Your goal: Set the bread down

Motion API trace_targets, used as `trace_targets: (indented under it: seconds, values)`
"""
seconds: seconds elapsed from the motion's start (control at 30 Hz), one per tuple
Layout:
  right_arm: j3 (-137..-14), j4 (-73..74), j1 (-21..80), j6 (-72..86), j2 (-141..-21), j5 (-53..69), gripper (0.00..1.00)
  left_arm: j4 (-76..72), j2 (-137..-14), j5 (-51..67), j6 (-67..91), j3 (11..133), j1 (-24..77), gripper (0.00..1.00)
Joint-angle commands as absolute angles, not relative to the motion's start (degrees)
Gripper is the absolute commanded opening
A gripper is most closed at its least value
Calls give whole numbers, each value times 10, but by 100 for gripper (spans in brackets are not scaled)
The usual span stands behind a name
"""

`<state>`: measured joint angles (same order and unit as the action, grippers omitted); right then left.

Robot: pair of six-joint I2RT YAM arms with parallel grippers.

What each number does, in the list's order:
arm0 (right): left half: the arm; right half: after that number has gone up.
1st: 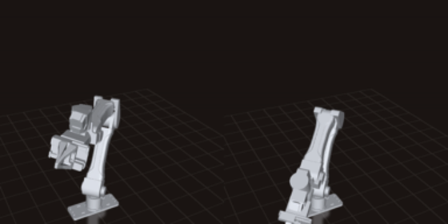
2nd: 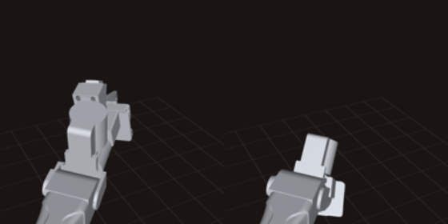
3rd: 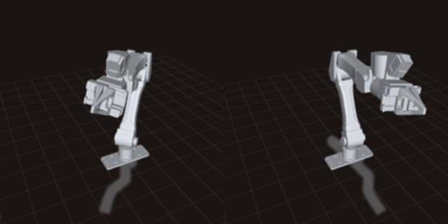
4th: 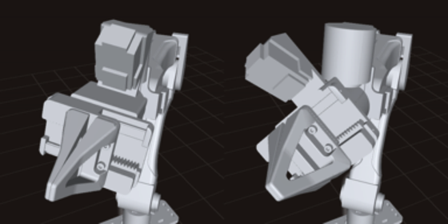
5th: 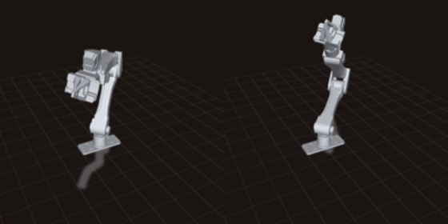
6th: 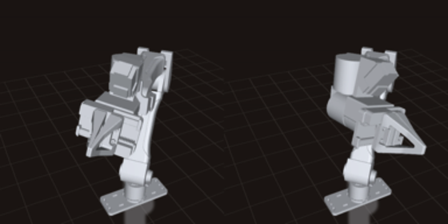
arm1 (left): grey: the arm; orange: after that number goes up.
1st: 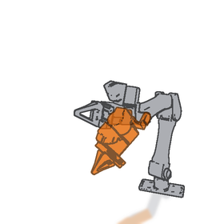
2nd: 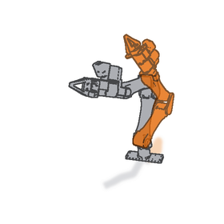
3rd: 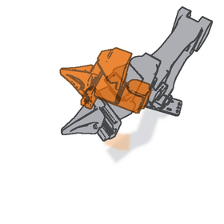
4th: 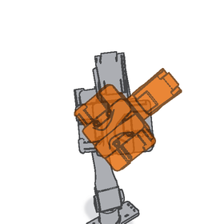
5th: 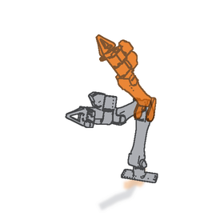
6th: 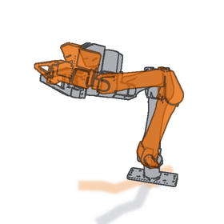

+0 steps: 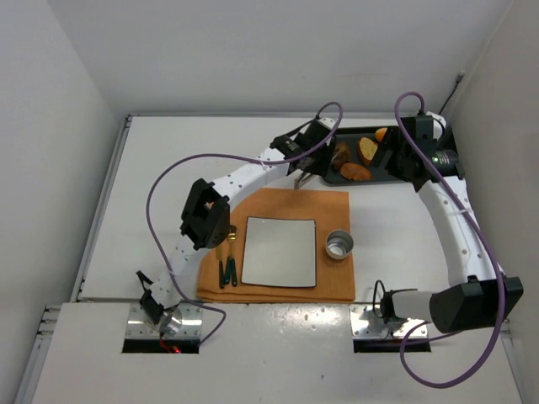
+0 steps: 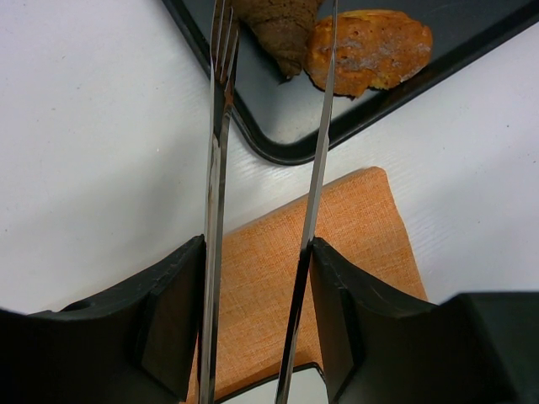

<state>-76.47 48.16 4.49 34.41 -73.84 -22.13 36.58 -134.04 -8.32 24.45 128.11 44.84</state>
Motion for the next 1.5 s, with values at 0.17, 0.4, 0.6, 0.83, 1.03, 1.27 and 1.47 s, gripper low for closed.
trace_targets:
  seconds: [0.17,0.4,0.6,0.83,1.03,1.27,1.47]
  values:
    - [-771,480,41,337,-720,-227,100,327,-1345,-79,258,1305,442,55]
    - [-771,485,41,337,-720,-227,100,311,-1395,-79,264,1354,442,55]
    - [-776,490,41,332,-720,-232,100,293,-1415,-103,264,1375,442,52]
    - [-781,490,41,332,-725,-232,100,293,-1415,-119,258,1364,442,52]
    - [-775,485,41,332,-725,-227,100,287,-1390,-119,258,1328,442,52]
    - [-764,480,41,332,-725,-216,100,287,-1354,-118,253,1317,442,56]
    - [-758,475,41,332,-725,-216,100,292,-1349,-118,241,1312,442,58]
